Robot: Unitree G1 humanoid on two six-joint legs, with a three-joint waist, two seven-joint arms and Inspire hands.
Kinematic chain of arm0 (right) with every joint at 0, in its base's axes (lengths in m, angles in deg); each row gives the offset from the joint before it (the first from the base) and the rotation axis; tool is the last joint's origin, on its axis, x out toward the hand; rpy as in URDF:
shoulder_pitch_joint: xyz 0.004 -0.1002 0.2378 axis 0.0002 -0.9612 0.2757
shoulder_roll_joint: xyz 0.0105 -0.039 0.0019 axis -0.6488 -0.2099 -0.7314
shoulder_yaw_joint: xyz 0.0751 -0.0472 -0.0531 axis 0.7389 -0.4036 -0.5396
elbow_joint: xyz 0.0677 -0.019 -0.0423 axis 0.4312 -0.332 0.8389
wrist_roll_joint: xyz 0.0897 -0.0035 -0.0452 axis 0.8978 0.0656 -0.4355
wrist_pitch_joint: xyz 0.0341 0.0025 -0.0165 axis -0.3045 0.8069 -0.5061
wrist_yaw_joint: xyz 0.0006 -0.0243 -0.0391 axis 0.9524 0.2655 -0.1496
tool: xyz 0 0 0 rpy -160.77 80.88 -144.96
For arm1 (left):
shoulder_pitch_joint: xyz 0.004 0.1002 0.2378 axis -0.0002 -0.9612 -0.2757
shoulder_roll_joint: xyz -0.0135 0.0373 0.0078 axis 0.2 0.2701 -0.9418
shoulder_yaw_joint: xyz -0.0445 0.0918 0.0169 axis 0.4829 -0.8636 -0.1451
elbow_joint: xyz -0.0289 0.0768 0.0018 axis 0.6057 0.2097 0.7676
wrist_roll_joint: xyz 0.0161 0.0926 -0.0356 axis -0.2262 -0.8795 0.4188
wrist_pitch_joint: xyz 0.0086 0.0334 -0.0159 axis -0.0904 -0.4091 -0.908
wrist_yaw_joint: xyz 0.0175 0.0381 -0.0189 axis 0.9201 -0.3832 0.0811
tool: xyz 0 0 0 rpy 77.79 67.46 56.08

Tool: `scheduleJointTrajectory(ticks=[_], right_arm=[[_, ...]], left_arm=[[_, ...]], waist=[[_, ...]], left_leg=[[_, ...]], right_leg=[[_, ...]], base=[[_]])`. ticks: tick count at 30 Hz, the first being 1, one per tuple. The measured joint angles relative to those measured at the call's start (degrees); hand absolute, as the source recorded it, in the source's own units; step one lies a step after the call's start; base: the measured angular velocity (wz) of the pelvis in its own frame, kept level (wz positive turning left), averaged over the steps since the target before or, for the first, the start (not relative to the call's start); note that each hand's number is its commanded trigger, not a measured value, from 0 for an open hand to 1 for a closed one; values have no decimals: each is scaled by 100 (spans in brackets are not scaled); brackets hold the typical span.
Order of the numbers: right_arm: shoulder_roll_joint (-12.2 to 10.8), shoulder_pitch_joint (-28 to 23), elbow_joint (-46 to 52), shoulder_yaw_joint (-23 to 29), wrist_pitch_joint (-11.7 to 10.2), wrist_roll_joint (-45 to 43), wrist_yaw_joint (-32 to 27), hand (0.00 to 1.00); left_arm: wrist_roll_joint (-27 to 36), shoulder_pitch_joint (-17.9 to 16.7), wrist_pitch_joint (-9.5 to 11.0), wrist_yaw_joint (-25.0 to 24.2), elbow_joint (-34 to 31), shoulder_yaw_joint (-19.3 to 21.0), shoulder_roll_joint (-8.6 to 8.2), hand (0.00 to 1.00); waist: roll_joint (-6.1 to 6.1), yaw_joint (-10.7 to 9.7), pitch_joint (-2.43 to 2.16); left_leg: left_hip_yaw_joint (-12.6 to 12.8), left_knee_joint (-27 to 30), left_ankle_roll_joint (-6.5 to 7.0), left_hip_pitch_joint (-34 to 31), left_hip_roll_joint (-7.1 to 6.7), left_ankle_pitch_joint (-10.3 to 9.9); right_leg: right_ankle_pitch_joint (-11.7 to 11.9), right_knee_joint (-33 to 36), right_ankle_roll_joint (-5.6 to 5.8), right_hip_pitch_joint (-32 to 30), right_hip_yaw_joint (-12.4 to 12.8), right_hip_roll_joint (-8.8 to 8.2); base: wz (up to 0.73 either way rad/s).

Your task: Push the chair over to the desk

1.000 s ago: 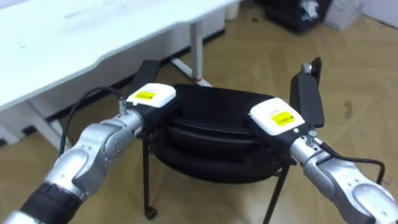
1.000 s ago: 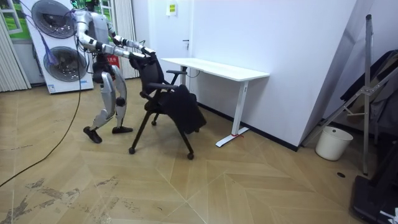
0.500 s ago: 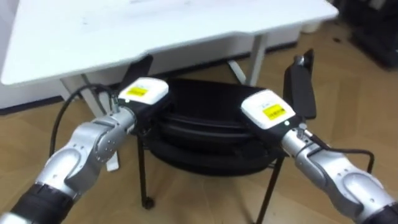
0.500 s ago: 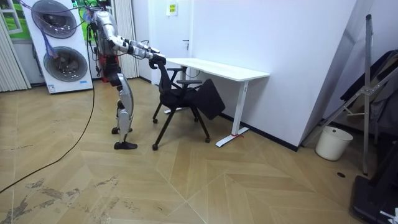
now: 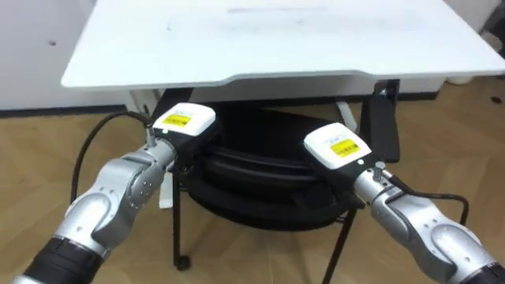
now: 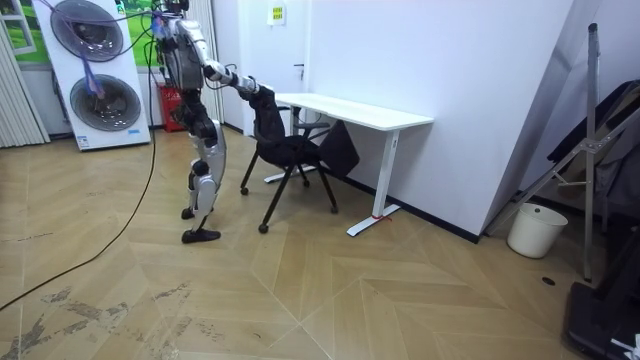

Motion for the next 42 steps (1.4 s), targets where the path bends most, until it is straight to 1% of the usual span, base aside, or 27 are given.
scheduleJointTrajectory(ticks=[1, 3, 6, 8, 9, 10, 11, 13, 14, 16, 17, 18, 20, 21, 23, 24, 25, 27, 28, 29, 30, 31, 33, 34, 38, 41, 42], right_arm=[[-8, -9, -16, -2, 1, 0, 5, 100], [-8, -46, -19, -4, 0, -3, 8, 100], [26, -19, 3, 1, -4, -23, 10, 100], [36, -20, 43, 42, -6, -91, 16, 100], [33, -23, 102, 78, -7, -150, 40, 100], [34, -35, 151, 86, -15, -205, 60, 100], [41, -55, 189, 89, -16, -232, 58, 100], [40, -87, 231, 89, -41, -258, 48, 100], [39, -88, 231, 89, -62, -270, 45, 100], [21, -90, 222, 108, -125, -305, 46, 100], [21, -90, 222, 114, -133, -310, 42, 100], [11, -81, 198, 124, -155, -320, 42, 100], [1, -77, 170, 125, -183, -371, 44, 100], [1, -86, 170, 125, -191, -411, 58, 100], [8, -88, 177, 144, -214, -427, 58, 100], [11, -93, 180, 154, -236, -438, 53, 100], [-19, -116, 179, 154, -237, -458, 47, 100], [-69, -122, 181, 154, -237, -480, 42, 100], [-112, -119, 186, 167, -230, -513, 40, 100], [-138, -116, 196, 184, -230, -518, 37, 100], [-139, -112, 204, 185, -230, -517, 27, 100], [-142, -101, 210, 184, -230, -517, -4, 100], [-129, -33, 210, 185, -231, -522, -3, 100], [-118, -11, 213, 185, -231, -522, -2, 100], [-119, 33, 293, 187, -240, -553, 57, 100], [-118, 33, 368, 187, -230, -608, 146, 100], [-118, 33, 383, 187, -229, -612, 176, 100]], left_arm=[[0, -8, 1, -5, 16, -14, -1, 100], [3, -28, 6, -1, 33, -35, -8, 100], [1, -53, -15, 38, 27, -32, -28, 100], [-7, -70, -46, 60, -33, -31, -28, 100], [-7, -124, -72, 61, -136, -7, -10, 100], [-5, -198, -83, 67, -200, 38, -4, 100], [1, -229, -75, 44, -231, 56, 8, 100], [1, -354, -55, 48, -333, 141, 16, 100], [1, -392, -39, 46, -368, 163, 30, 100], [42, -435, 61, 21, -447, 197, 134, 100], [45, -435, 90, 8, -447, 216, 136, 100], [45, -435, 108, -12, -446, 218, 131, 100], [42, -435, 131, -86, -446, 218, 151, 100], [43, -436, 179, -144, -448, 217, 175, 100], [46, -435, 204, -216, -462, 225, 177, 100], [46, -435, 235, -242, -464, 242, 183, 100], [51, -435, 266, -293, -464, 264, 201, 100], [58, -436, 296, -376, -487, 271, 252, 100], [54, -436, 295, -402, -499, 313, 260, 100], [54, -436, 314, -420, -503, 380, 259, 100], [54, -436, 332, -418, -508, 393, 270, 100], [49, -436, 334, -419, -538, 395, 281, 100], [31, -436, 328, -406, -583, 423, 286, 100], [33, -436, 327, -391, -600, 433, 288, 100], [36, -521, 335, -367, -676, 546, 302, 100], [35, -550, 326, -357, -694, 550, 296, 100], [30, -582, 282, -355, -725, 555, 280, 100]], waist=[[0, 21, 0], [-7, 57, -4], [31, 139, -26], [23, 231, -41], [11, 275, -42], [7, 336, -45], [0, 457, -45], [-29, 539, -47], [-44, 547, -46], [-89, 557, -54], [-94, 561, -51], [-97, 559, -49], [-96, 565, -46], [-97, 568, -45], [-98, 605, -43], [-95, 690, -38], [-89, 725, -35], [-72, 746, -24], [-63, 759, -16], [-58, 838, -9], [-54, 887, -7], [-36, 961, 3], [11, 977, 24], [46, 985, 23], [148, 1006, 3], [195, 996, -4], [205, 986, -11]], left_leg=[[45, 33, 0, 9, 8, 0], [-14, 28, 0, 51, -15, 0], [-103, -8, 23, 17, -76, 21], [-76, -134, 28, 25, -109, 74], [-48, -234, 43, 31, -147, 130], [34, -376, 67, 105, -185, 183], [122, -526, 84, 207, -210, 225], [145, -666, 102, 314, -270, 247], [185, -700, 108, 345, -280, 251], [282, -721, 119, 379, -319, 248], [294, -712, 121, 379, -332, 246], [326, -679, 135, 388, -354, 237], [404, -658, 201, 438, -369, 197], [460, -655, 249, 487, -394, 165], [613, -656, 273, 527, -445, 149], [721, -654, 299, 572, -467, 133], [775, -653, 356, 639, -484, 95], [900, -654, 404, 690, -488, 38], [949, -654, 422, 693, -484, 14], [1094, -659, 437, 693, -468, 0], [1154, -664, 439, 692, -462, -6], [1223, -681, 450, 689, -451, -14], [1249, -705, 472, 652, -420, -28], [1302, -721, 472, 608, -375, -28], [1378, -739, 472, 523, -290, -27], [1386, -747, 470, 523, -262, -26], [1387, -746, 468, 527, -255, -25]], right_leg=[[-5, -92, 8, 109, -5, 27], [-5, -276, 9, 264, 11, 65], [-19, -455, 29, 285, 39, 66], [-24, -455, 30, 193, 235, 45], [-24, -462, 30, 124, 402, 22], [-25, -458, 32, 81, 566, -21], [-26, -461, 33, 50, 693, -65], [-43, -460, 61, 33, 836, -126], [-44, -456, 65, 32, 854, -143], [-46, -396, 69, -25, 984, -194], [-53, -337, 82, -62, 1002, -220], [-63, -214, 99, -119, 1108, -255], [-68, -33, 107, -187, 1223, -300], [-85, 85, 137, -222, 1281, -343], [-119, 339, 194, -373, 1295, -460], [-127, 449, 208, -471, 1273, -530], [-127, 450, 208, -451, 1262, -569], [-113, 440, 232, -456, 1276, -594], [-93, 393, 268, -466, 1276, -600], [-70, 270, 306, -468, 1285, -601], [-57, 188, 328, -465, 1285, -601], [-12, 33, 391, -454, 1277, -599], [87, -166, 414, -439, 1276, -553], [194, -301, 408, -434, 1271, -498], [412, -672, 387, -401, 1275, -386], [449, -753, 379, -369, 1275, -353], [449, -772, 379, -354, 1276, -344]], base=[[27], [29], [11], [-9], [-20], [-41], [-42], [-34], [-26], [-20], [-17], [-20], [-23], [-24], [-35], [-52], [-52], [-33], [-39], [-40], [-50], [-40], [-25], [-14], [-13], [-2], [0]])
